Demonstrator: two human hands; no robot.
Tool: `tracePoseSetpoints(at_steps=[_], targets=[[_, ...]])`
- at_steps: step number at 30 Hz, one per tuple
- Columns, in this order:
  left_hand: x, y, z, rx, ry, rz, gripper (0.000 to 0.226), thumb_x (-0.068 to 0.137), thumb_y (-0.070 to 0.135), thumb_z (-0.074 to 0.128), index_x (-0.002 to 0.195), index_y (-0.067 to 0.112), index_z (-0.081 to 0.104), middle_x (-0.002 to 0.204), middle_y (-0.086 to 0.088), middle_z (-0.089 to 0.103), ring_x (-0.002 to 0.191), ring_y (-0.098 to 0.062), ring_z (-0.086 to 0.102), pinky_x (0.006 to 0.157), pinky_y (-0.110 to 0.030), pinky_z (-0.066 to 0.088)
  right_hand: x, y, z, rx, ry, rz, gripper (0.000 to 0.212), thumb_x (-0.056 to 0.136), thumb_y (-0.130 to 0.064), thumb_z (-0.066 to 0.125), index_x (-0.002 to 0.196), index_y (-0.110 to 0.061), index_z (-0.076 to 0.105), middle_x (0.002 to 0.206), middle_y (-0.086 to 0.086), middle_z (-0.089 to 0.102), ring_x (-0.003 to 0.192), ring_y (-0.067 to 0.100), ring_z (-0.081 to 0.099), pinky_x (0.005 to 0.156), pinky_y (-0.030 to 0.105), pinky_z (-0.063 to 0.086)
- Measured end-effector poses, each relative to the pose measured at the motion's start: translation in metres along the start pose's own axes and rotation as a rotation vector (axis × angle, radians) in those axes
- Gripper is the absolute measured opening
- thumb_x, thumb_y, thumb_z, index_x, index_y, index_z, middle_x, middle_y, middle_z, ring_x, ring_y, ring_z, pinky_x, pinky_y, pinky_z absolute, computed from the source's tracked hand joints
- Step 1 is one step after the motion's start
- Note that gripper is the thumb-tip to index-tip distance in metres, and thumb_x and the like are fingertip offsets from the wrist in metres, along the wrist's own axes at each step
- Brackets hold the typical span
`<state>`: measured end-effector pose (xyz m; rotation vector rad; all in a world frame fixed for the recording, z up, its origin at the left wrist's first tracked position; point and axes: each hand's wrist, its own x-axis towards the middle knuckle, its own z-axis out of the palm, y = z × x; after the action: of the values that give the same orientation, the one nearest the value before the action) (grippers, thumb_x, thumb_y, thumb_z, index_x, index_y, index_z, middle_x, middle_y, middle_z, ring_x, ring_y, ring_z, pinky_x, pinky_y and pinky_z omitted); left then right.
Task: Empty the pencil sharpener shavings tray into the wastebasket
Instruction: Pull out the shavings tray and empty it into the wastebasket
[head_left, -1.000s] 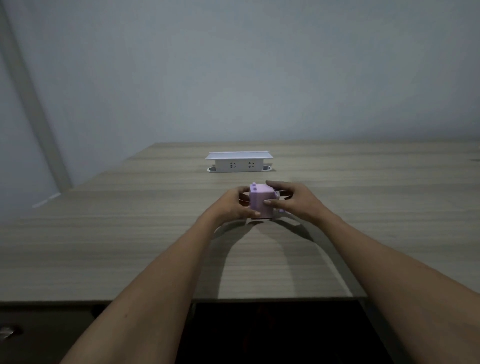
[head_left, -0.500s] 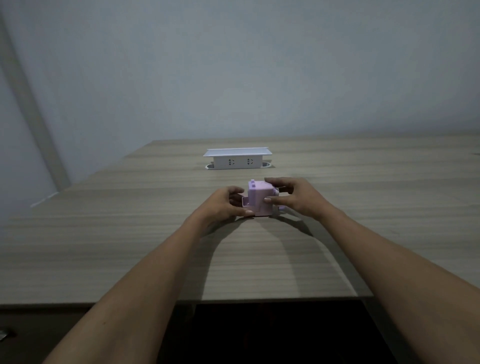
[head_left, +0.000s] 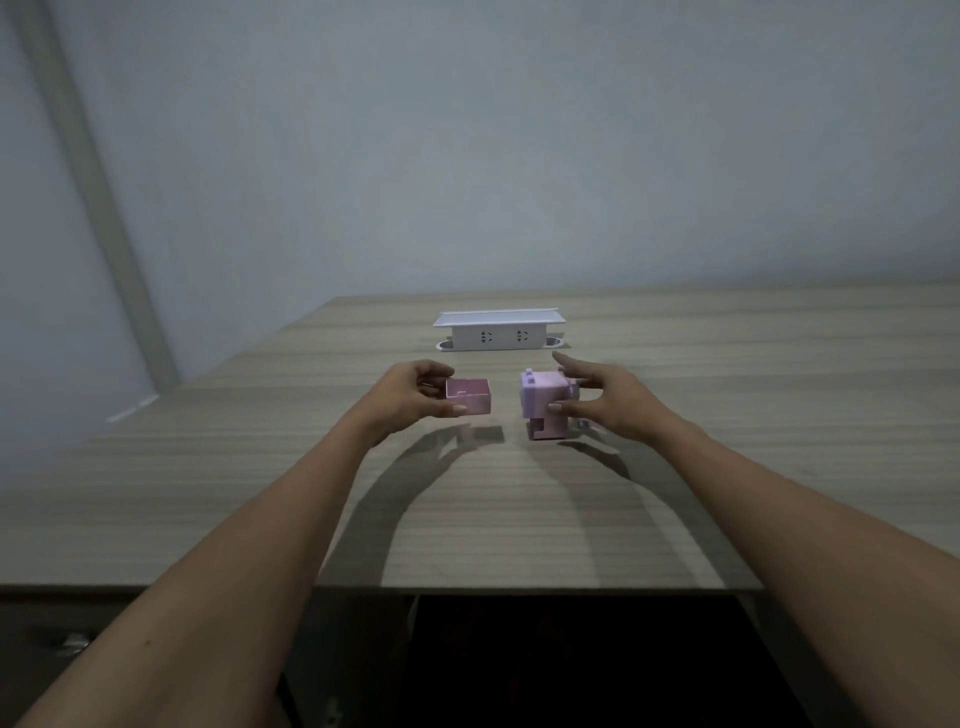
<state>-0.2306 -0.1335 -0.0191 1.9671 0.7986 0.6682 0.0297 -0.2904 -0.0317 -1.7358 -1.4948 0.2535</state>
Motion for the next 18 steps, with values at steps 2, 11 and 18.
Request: tracePoseSetpoints(at_steps=[2,11,18], targets=[[-0.001,0.008,-0.002,-0.004,0.011,0.020,0.071,0.072,0.002,0.087,0.136,0.001,0.057,0.122,-0.017,0.070,0.104,-0.020,0.068,0.081,-0.020,0.053,-0.001,-0.007,-0.003,-0.016,0.049,-0.011,0.079,0.077,-0.042,0.082,0.147,-0.036,0.046,0.150,-0.005,0.053,0.134,0.019,0.053,0.116,0.049,0.035],[-0.010,0.067,0.011,-0.028,-0.023,0.149,0.069,0.073,0.003,0.086,0.136,0.006,0.059,0.122,-0.013,0.071,0.106,-0.023,0.070,0.079,-0.019,0.056,0.001,-0.049,-0.028,-0.017,0.061,-0.072,0.089,0.065,-0.050,0.089,0.141,-0.018,0.057,0.144,0.001,0.058,0.129,0.017,0.054,0.108,0.036,0.044],[-0.015,0.106,0.047,-0.033,-0.117,0.249,0.068,0.076,0.004,0.084,0.139,0.010,0.059,0.126,-0.006,0.071,0.114,-0.019,0.070,0.085,-0.021,0.057,-0.020,-0.051,-0.055,0.166,0.013,-0.096,0.052,0.075,-0.018,0.087,0.124,-0.013,0.071,0.116,0.004,0.076,0.108,0.017,0.072,0.097,0.034,0.057]])
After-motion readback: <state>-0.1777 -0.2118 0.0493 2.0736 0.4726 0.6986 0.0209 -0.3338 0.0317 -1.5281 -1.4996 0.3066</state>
